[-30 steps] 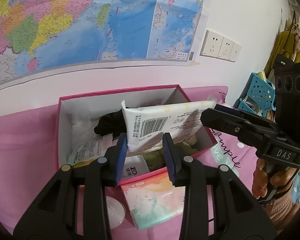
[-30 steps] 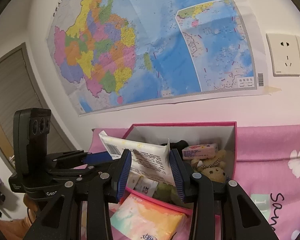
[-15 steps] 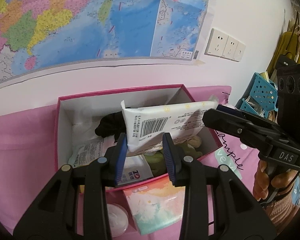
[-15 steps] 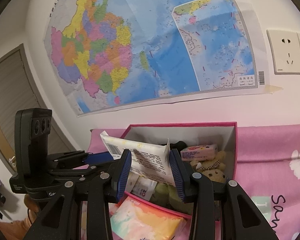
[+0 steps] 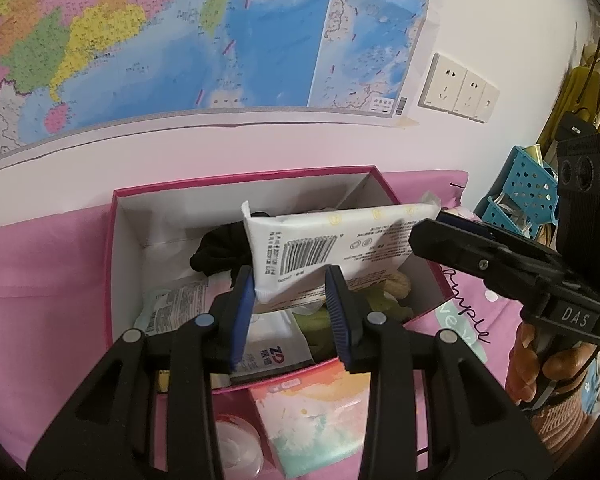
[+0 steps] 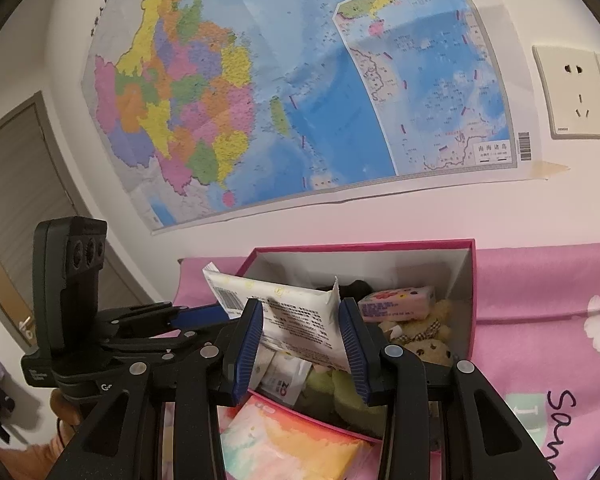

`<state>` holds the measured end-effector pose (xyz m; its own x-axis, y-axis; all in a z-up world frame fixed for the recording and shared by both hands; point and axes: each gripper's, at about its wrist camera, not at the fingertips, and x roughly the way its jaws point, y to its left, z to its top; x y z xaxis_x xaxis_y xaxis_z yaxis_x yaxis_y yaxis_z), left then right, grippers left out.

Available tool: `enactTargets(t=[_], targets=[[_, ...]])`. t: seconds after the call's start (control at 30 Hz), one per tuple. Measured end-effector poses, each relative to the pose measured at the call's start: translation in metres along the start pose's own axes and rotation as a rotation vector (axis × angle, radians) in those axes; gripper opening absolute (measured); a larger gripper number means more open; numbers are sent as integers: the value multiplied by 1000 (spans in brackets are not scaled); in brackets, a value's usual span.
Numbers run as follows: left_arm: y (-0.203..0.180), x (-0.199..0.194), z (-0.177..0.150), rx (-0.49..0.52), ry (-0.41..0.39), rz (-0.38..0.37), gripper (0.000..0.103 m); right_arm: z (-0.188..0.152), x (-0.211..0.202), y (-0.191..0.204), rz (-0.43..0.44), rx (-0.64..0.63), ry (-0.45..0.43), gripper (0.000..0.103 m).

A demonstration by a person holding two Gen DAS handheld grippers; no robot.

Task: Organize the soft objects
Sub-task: 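Push the white wipes packet down into the box and open the right gripper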

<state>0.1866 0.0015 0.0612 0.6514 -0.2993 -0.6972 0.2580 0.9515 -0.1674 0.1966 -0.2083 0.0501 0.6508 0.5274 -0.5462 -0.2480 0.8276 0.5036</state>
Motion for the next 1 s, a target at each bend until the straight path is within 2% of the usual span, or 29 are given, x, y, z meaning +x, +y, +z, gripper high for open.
enactTargets(t=[1.0], targets=[[1, 22, 8, -10, 45, 16, 37, 6, 13, -11, -19, 20, 14, 40]])
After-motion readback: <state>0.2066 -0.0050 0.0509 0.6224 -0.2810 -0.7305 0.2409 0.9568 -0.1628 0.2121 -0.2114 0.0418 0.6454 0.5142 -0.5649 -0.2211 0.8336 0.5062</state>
